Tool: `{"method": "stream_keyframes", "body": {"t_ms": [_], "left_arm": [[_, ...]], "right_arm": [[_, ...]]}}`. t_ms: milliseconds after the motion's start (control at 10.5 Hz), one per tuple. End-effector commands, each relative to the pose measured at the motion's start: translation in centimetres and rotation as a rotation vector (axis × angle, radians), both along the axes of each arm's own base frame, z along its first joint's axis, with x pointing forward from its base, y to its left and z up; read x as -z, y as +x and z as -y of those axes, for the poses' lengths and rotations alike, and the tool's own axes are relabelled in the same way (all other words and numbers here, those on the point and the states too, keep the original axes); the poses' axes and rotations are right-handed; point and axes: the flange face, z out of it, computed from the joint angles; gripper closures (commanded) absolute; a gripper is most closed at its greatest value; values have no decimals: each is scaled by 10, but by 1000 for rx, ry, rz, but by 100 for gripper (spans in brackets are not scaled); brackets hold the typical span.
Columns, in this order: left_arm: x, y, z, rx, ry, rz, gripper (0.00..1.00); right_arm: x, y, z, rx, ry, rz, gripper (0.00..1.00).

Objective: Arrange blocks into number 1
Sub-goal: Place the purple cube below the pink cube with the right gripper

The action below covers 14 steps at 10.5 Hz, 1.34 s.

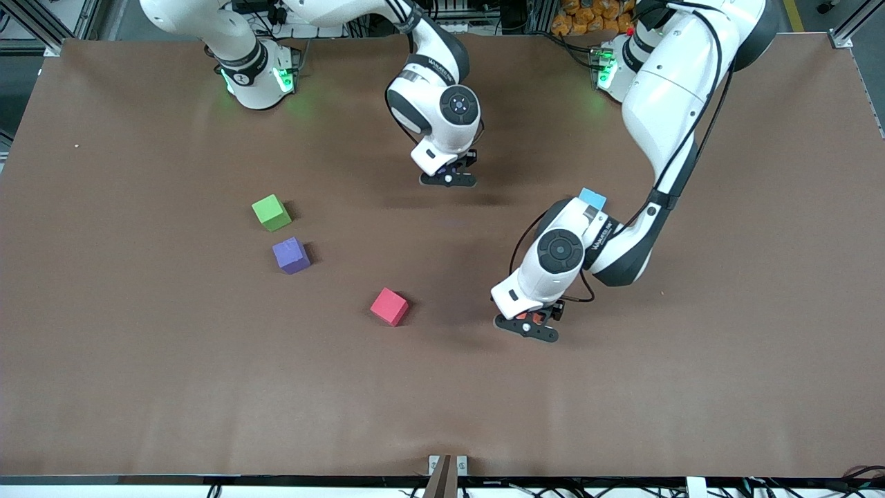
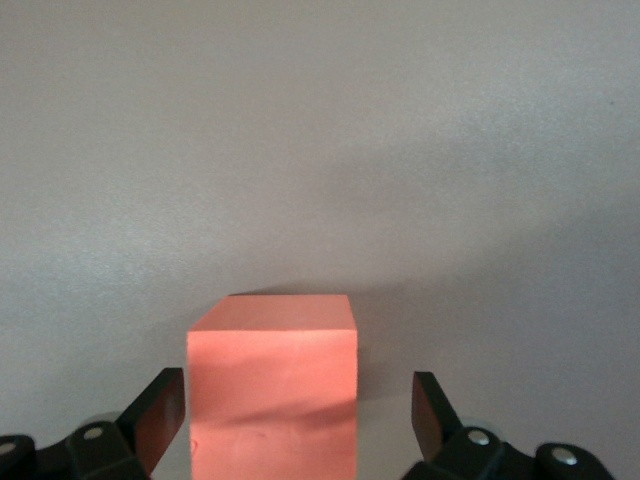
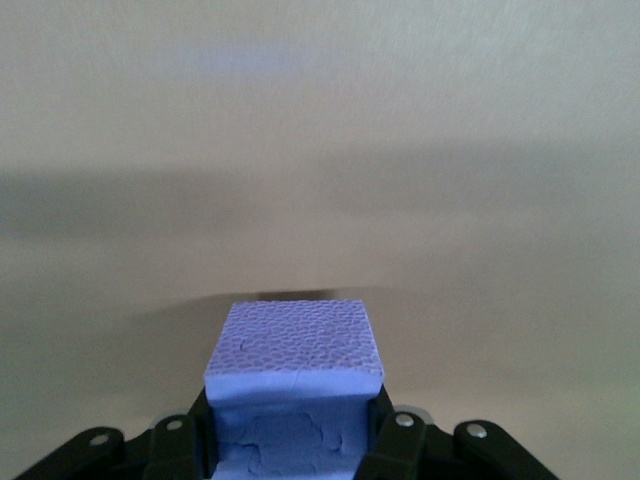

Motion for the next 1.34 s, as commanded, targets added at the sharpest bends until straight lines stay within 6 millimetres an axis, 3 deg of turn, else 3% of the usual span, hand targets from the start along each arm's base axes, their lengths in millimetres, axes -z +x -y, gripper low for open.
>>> {"method": "stream_keyframes", "body": {"t_ms": [0, 1146, 1242], "left_arm": [[-2, 5, 1, -4, 14, 27, 0], [18, -1, -4, -13, 44, -20, 0], [18, -4, -2, -13, 51, -34, 54]], "right_arm": [[5, -21, -1, 2, -5, -5, 74], [12, -56, -9, -53, -16, -11, 74], [11, -56, -9, -53, -15, -10, 73]]}}
